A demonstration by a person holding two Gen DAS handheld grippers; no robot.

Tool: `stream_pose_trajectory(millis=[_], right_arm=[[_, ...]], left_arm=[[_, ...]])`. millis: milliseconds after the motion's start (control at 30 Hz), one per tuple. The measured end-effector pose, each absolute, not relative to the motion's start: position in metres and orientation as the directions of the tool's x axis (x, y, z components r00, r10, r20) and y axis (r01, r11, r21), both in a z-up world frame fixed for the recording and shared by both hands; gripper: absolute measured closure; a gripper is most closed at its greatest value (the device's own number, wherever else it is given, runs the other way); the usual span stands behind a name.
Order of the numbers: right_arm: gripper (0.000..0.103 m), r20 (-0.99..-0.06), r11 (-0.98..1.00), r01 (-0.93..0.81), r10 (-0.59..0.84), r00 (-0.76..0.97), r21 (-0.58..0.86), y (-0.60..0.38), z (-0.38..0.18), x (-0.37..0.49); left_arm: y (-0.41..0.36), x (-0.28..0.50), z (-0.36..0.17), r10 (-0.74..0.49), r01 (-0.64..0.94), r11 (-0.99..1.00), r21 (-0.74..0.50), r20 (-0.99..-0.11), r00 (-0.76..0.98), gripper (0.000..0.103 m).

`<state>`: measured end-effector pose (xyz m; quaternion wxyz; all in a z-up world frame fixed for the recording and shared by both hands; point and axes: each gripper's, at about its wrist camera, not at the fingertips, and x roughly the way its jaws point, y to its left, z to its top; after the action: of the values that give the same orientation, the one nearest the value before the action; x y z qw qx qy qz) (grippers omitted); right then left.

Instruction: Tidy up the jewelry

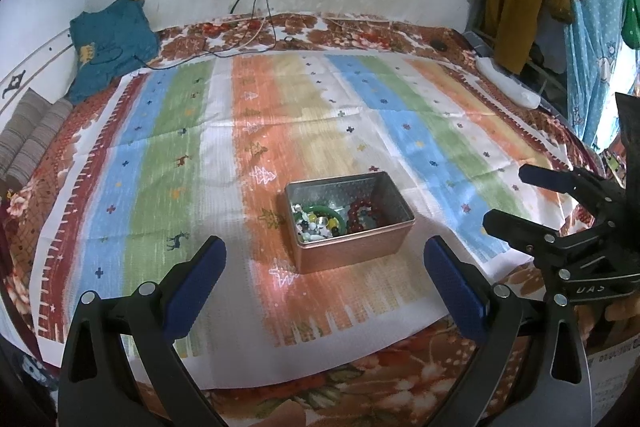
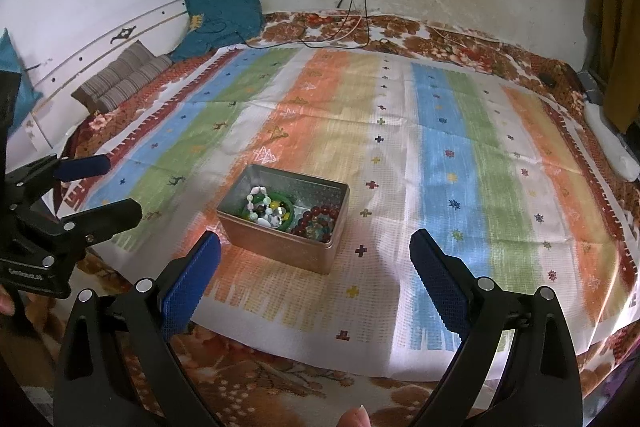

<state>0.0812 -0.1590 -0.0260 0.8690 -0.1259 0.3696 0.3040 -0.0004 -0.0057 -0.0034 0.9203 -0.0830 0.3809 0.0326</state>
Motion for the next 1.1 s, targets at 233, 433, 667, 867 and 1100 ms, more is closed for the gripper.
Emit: stream_pose_trajectory(millis=[233,433,667,867,1100], right_arm=[[0.007,-0.714,0.778,-0.628,0.445,0.541,0.009,-0.1585,-0.0262,0.0779],[0.006,-0.708,0.781,-0.624,0.454,0.54,0.024,-0.1605,-0.0242,0.0757],[0.006,-0.708,0.781,-0.624,0.455,0.54,0.026,-0.1613,-0.0241,0.0753],[0.006,-0.708,0.78,-0.626,0.455,0.539,0.025,-0.1617,-0.0246,0.0756],[0.006,-0.709,0.779,-0.627,0.458,0.535,0.03,-0.1638,-0.0232,0.0748]], left_arm=[[-0.0086,-0.0037,-0.0024,-0.003,-0.113,0.986,-0.121,-0.696,0.718,0.006],[-0.0095,-0.0059,-0.0024,-0.002,-0.107,0.988,-0.114,-0.693,0.72,0.006],[-0.0094,-0.0072,-0.0029,0.008,-0.113,0.988,-0.104,-0.698,0.716,0.006],[-0.0126,-0.0076,-0.002,0.005,-0.1,0.99,-0.098,-0.693,0.721,0.006],[-0.0141,-0.0075,-0.0019,0.006,-0.104,0.99,-0.098,-0.694,0.72,0.006]])
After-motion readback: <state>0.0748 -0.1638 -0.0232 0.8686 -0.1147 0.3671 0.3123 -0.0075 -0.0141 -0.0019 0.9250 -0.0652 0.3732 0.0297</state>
